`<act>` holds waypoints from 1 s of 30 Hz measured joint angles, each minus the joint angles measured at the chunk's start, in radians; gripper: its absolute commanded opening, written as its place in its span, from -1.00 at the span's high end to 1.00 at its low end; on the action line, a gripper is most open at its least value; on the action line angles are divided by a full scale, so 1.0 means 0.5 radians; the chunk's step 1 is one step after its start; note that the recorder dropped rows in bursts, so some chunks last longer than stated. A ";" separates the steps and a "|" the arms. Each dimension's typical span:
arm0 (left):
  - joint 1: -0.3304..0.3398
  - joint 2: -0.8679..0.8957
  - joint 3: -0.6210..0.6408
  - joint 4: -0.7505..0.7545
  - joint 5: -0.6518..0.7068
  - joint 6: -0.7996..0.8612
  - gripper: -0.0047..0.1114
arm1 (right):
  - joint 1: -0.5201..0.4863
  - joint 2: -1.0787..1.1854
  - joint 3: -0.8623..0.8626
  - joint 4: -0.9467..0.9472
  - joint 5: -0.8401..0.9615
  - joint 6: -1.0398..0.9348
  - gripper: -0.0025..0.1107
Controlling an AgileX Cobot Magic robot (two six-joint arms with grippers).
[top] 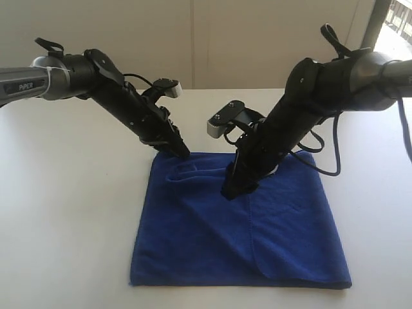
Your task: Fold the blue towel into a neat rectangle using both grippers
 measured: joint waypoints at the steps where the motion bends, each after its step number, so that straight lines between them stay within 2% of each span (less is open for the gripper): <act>1: 0.000 0.009 0.000 0.000 -0.011 0.005 0.39 | 0.000 0.004 0.000 0.000 0.000 -0.006 -0.01; 22: -0.036 0.079 0.000 -0.104 -0.012 0.234 0.37 | 0.000 0.046 0.000 -0.090 0.032 -0.006 -0.01; 28: -0.036 0.105 0.000 -0.107 -0.028 0.252 -0.06 | 0.000 0.046 0.000 -0.090 0.041 -0.006 -0.01; 30: -0.036 0.105 0.000 -0.112 -0.028 0.268 -0.07 | 0.000 0.046 0.000 -0.090 0.041 -0.006 -0.01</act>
